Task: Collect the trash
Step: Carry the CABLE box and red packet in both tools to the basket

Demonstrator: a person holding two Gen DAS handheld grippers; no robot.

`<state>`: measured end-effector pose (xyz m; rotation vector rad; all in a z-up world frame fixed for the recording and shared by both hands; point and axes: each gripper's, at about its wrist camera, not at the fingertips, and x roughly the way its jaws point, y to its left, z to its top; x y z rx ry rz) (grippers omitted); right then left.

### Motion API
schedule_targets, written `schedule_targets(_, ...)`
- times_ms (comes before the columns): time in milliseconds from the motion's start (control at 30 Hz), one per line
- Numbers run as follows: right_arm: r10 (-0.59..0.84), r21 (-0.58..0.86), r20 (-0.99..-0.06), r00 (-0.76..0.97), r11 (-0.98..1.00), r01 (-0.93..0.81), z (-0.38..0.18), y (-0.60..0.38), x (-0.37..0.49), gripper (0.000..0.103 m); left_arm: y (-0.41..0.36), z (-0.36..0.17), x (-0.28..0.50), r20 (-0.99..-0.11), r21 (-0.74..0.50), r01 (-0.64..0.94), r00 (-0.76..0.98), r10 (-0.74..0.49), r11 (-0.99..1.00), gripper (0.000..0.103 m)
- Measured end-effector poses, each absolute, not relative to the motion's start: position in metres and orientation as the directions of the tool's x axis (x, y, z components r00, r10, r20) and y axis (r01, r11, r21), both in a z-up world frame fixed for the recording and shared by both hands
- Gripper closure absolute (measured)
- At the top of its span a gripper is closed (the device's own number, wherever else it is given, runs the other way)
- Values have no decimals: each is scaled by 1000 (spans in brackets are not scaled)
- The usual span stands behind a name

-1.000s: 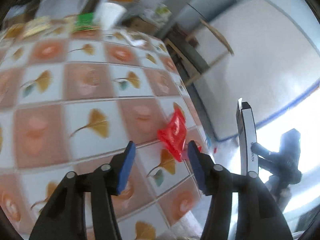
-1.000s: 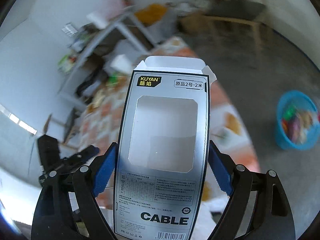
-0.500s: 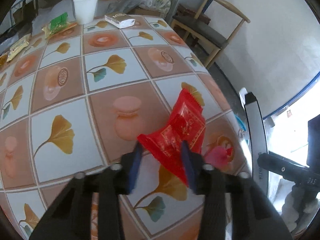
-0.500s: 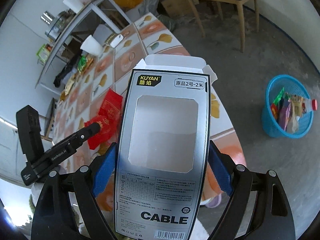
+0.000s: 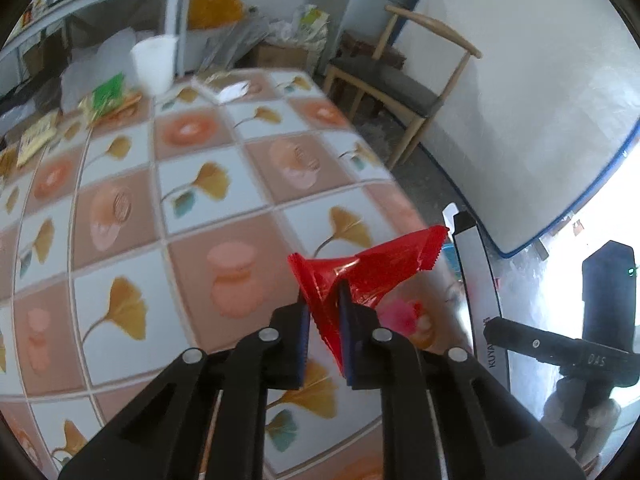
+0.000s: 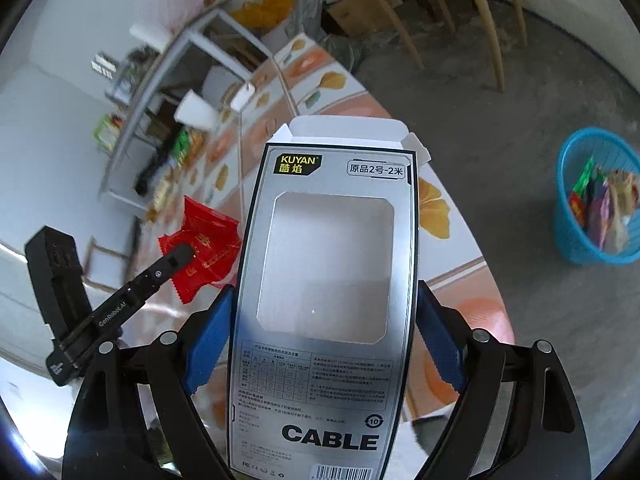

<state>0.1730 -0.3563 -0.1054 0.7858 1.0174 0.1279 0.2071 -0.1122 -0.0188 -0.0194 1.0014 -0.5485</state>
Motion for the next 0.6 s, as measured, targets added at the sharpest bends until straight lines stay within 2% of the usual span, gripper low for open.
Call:
schedule_targets(167,432,701,-654,621,655,282,-95,-400,148,22,-153,5,202,-766,-240,511,423,-485,825,91)
schedule_targets(267,365,703,-643,674,630,330,-86,-436,123,22,-190,13,198,-756,-225,572,408,-512,789,91)
schedule_targets(433,215,679,-662,718,578,453,-85,-496,72,22,-267,10,191,-771,-194,672,346,-535,715,90)
schedule_targets(600,111,640,-713,693,506,578,-105,-537,32,22,-347,-16,194,-823,-232,731,204,-530,642,89)
